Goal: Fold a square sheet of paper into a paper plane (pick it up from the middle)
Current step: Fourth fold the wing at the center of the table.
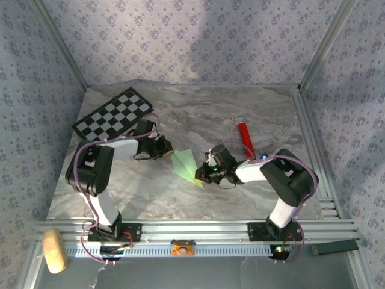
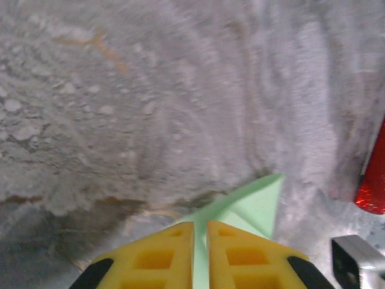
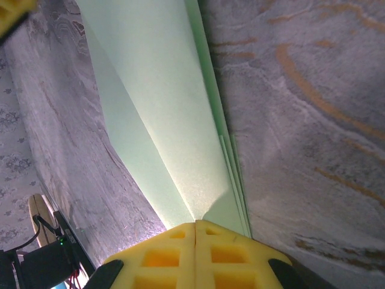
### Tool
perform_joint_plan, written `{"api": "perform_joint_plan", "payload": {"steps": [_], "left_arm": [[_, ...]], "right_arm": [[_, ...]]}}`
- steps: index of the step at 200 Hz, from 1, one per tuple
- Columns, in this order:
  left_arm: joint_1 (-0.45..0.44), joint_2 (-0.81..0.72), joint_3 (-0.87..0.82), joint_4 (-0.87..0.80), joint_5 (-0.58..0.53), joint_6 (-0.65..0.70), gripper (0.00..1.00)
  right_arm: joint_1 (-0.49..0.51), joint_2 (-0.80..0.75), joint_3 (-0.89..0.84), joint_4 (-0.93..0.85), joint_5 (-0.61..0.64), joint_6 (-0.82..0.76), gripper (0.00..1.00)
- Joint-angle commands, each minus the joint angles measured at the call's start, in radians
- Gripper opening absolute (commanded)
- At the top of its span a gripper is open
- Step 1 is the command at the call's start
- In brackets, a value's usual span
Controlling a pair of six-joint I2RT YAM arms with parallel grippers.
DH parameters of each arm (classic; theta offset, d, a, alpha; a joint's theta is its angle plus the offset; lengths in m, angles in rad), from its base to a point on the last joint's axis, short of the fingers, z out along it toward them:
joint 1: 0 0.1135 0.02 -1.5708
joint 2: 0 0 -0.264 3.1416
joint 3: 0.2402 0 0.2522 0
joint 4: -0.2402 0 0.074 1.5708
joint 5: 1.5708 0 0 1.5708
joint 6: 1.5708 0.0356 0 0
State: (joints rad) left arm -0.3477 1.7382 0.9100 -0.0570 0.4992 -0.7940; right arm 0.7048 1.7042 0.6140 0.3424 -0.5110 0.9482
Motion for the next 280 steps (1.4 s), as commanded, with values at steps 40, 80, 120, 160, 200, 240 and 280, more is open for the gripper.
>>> {"api": "perform_joint_plan", "payload": {"steps": [40, 80, 120, 160, 200, 240, 280], "left_arm": [[-0.104, -0.076, -0.031, 0.095, 0.076, -0.034, 0.14], [-0.105, 0.024, -0.029, 0.144, 0.112, -0.026, 0.13], [-0.037, 0.105, -0.030, 0.117, 0.110, 0.064, 0.12], [0.033, 0.123, 0.023, 0.010, 0.078, 0.158, 0.13], [0.006, 0.017, 0.071, -0.085, 0.057, 0.178, 0.15], [-0.086, -0.102, 0.051, -0.129, -0.071, 0.177, 0.20], [-0.168, -0.043, 0.030, -0.050, -0.007, 0.147, 0.17]], "right_arm": [[0.020, 0.050, -0.007, -0.147, 0.028, 0.013, 0.00], [0.023, 0.032, -0.009, -0.160, 0.039, 0.012, 0.00], [0.025, 0.039, -0.009, -0.150, 0.042, 0.015, 0.00], [0.027, 0.037, -0.028, -0.134, 0.053, 0.029, 0.00], [0.025, 0.040, -0.022, -0.137, 0.047, 0.027, 0.00], [0.028, 0.048, 0.005, -0.174, 0.052, 0.018, 0.00], [0.027, 0.047, 0.012, -0.192, 0.059, 0.015, 0.00]]}}
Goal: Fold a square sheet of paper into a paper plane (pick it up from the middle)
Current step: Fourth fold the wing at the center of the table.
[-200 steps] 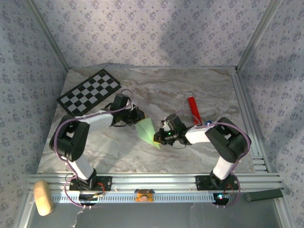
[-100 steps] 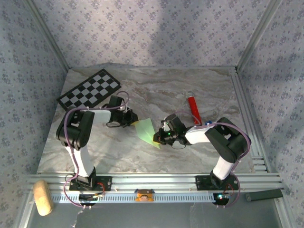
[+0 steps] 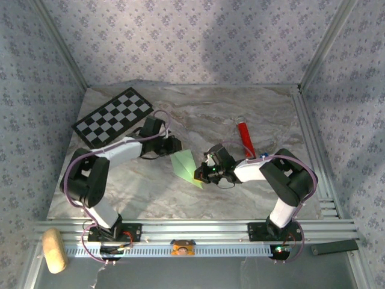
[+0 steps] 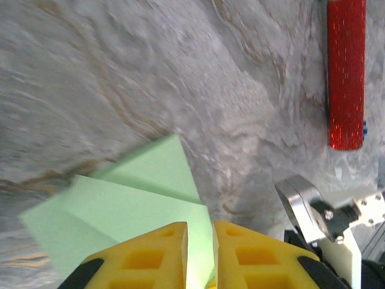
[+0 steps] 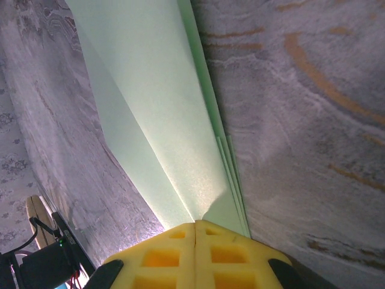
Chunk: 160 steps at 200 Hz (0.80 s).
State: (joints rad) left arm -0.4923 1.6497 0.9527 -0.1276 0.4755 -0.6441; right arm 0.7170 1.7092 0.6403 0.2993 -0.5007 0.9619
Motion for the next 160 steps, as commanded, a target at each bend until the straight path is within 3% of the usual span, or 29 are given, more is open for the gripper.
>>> {"api": "perform_joint_plan", "payload": {"steps": [1, 90, 160], "left_arm": [[-0.024, 0.049, -0.012, 0.021, 0.017, -0.002, 0.17], [-0.021, 0.173, -0.025, 0.001, 0.008, 0.041, 0.11], [-0.014, 0.159, -0.056, 0.011, 0.014, 0.044, 0.11]], "right_arm": [[0.014, 0.041, -0.014, -0.150, 0.048, 0.001, 0.00], [0.011, -0.013, 0.093, -0.193, 0.017, -0.073, 0.01], [0.008, 0.119, 0.278, -0.251, -0.040, -0.133, 0.03]]}}
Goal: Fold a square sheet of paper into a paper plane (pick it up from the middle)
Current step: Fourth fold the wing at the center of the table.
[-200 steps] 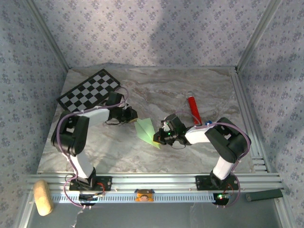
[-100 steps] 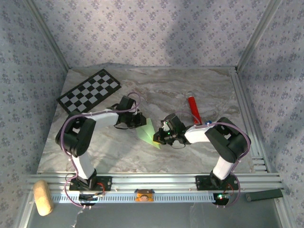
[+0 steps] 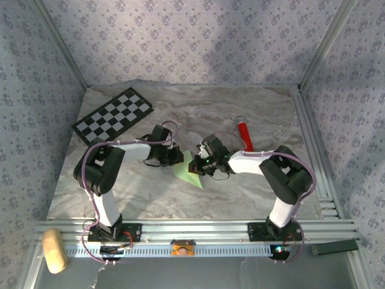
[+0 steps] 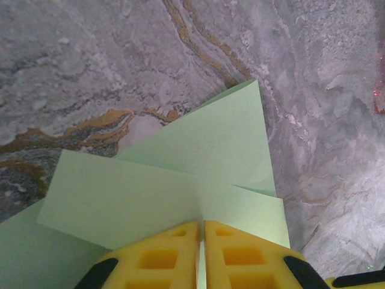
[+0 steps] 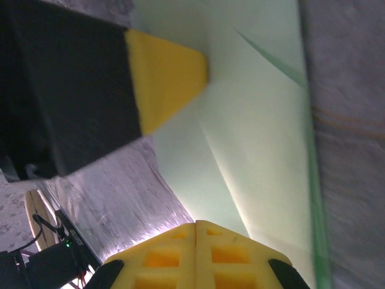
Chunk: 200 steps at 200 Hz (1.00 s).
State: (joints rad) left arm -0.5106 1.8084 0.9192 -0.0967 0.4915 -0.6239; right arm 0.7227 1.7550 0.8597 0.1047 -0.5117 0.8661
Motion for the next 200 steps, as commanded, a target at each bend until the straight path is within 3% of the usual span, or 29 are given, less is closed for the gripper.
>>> {"api": "perform_joint_plan", "payload": {"steps": [1, 44, 129, 168, 200], "left_arm": [[0.003, 0.000, -0.022, -0.020, -0.002, 0.023, 0.11], [0.008, 0.003, -0.016, -0.021, 0.001, 0.020, 0.11], [0.034, 0.023, -0.034, -0.003, 0.020, 0.016, 0.10], [0.034, 0.023, -0.050, 0.015, 0.029, 0.004, 0.11], [0.028, 0.019, -0.055, 0.018, 0.038, -0.014, 0.11]], "right_arm": [[0.003, 0.077, 0.061, -0.058, -0.029, -0.037, 0.03], [-0.006, 0.134, 0.042, -0.105, -0.008, -0.064, 0.04], [-0.016, -0.041, -0.147, -0.091, 0.000, -0.075, 0.08], [-0.026, -0.201, -0.245, -0.066, -0.007, -0.066, 0.10], [-0.031, -0.365, -0.288, -0.133, 0.098, -0.021, 0.18]]}}
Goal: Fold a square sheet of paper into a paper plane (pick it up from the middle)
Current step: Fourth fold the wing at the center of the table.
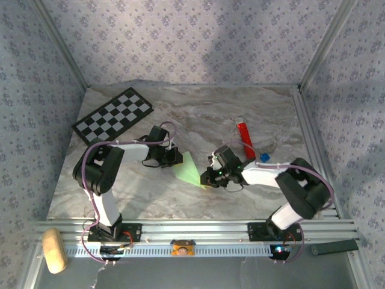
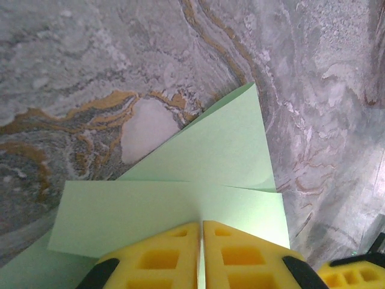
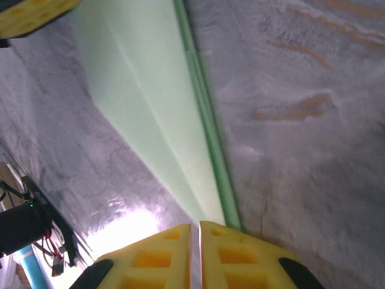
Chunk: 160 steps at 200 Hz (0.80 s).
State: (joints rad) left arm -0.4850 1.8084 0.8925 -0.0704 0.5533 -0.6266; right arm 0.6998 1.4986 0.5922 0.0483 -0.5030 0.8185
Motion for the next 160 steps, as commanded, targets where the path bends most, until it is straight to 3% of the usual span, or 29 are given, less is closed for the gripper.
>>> {"api": "perform_joint_plan", "payload": {"steps": [1, 27, 74, 160], "left_arm": [[0.002, 0.019, -0.030, -0.009, -0.024, -0.012, 0.11], [0.002, 0.012, -0.035, -0.017, -0.024, -0.025, 0.10], [0.002, 0.004, -0.031, -0.041, -0.037, -0.025, 0.10], [0.002, 0.016, -0.012, -0.051, -0.036, -0.028, 0.10]], "right_arm": [[-0.008, -0.112, -0.022, -0.081, 0.092, 0.030, 0.18], [-0.010, -0.160, -0.069, -0.092, 0.097, 0.122, 0.30], [-0.005, -0.111, -0.069, -0.083, 0.053, 0.167, 0.35], [0.004, -0.062, -0.075, -0.027, 0.050, 0.212, 0.30]]}}
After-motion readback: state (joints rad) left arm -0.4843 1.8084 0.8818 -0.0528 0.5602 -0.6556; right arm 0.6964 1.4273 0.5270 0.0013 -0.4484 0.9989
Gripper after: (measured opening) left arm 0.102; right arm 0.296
